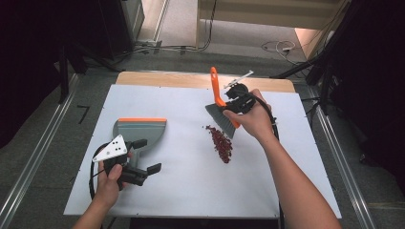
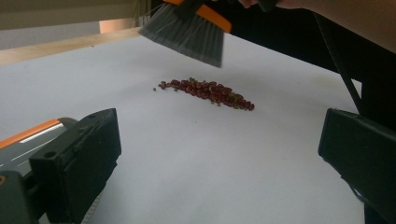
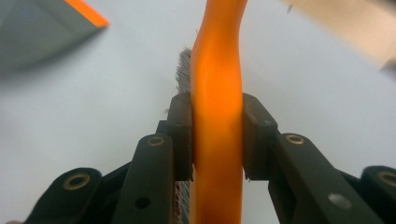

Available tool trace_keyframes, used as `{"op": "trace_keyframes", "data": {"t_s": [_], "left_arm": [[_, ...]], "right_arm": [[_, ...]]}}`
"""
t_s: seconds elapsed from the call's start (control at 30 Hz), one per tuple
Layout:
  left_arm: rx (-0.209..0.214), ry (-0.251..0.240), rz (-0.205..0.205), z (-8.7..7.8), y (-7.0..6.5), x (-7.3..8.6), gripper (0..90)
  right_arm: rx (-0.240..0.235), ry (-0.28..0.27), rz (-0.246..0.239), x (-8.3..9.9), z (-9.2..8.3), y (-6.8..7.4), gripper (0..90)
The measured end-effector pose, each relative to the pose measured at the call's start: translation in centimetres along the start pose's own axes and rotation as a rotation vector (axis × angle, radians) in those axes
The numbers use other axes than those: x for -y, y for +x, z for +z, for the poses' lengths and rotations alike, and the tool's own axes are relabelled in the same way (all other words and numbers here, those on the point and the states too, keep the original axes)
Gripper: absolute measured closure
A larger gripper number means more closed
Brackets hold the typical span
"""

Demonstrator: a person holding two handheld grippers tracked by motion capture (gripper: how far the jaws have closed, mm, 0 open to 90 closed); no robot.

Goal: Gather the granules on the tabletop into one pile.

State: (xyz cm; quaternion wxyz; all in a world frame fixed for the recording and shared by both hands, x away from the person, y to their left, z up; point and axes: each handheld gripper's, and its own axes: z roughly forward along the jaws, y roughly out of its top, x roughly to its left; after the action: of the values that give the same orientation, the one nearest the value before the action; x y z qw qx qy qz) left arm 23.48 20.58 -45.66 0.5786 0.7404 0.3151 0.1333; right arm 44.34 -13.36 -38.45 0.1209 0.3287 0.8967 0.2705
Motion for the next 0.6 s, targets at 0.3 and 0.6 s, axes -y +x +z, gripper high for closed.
{"op": "trace_keyframes", "data": {"t_s": [0.3,0.6], "left_arm": [[0.002,-0.002,-0.001,-0.1,0.1,0.0,0.0],[0.000,-0.003,-0.001,-0.1,0.2,0.1,0.0]], "right_arm": [[0.115,0.038,-0.533,-1.7,5.3,2.1,67.8],[0.076,0.086,-0.766,-0.6,6.4,4.1,68.4]]}}
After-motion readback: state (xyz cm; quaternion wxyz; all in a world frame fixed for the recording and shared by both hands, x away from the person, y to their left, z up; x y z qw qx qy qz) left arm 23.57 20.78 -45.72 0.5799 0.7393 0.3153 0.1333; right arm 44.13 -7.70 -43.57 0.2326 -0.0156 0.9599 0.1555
